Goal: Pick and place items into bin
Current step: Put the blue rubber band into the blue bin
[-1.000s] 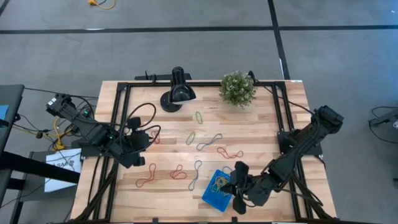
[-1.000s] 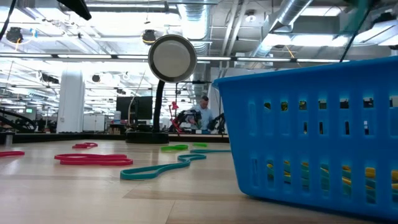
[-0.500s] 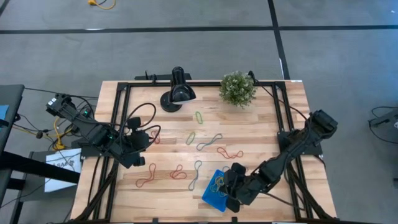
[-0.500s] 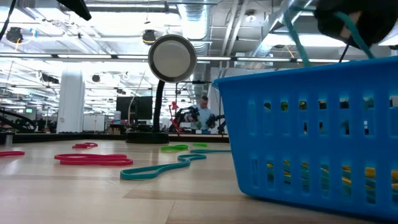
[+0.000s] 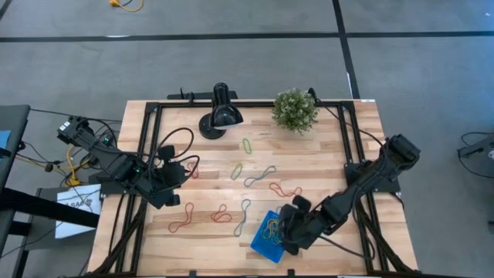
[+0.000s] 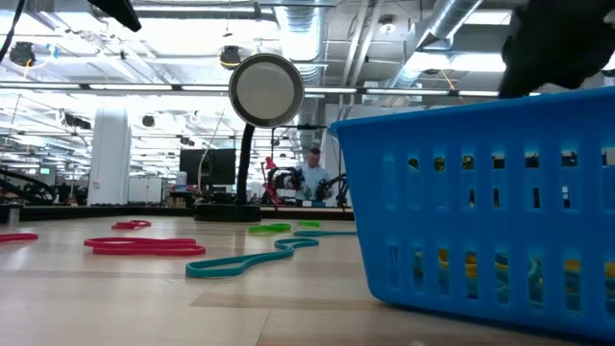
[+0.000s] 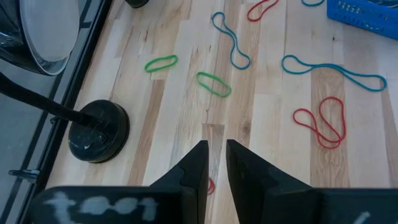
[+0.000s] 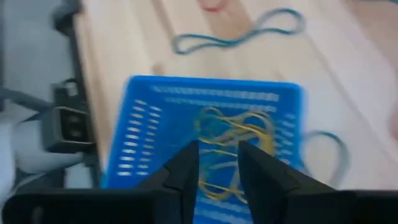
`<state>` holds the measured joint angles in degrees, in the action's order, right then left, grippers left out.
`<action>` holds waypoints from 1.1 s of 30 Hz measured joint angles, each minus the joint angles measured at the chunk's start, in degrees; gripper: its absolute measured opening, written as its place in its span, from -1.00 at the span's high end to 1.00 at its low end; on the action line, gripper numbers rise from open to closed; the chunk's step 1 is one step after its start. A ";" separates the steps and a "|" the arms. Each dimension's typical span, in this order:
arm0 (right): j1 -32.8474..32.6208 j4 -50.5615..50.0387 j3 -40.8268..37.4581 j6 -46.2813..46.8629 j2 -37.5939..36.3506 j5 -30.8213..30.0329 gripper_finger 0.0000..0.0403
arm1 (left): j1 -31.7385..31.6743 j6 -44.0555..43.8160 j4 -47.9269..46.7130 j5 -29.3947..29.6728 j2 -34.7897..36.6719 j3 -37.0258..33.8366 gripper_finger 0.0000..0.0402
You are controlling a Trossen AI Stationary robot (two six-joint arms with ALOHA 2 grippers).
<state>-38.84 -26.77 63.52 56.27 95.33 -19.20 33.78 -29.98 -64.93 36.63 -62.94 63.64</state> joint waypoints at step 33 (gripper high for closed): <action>-1.80 -18.54 -9.54 -3.09 -0.40 8.68 0.44 | -0.02 0.00 0.56 -0.01 0.00 0.00 0.77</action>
<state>-40.64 -45.31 53.98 53.19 94.93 -10.52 33.76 -29.98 -64.37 36.62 -62.94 63.64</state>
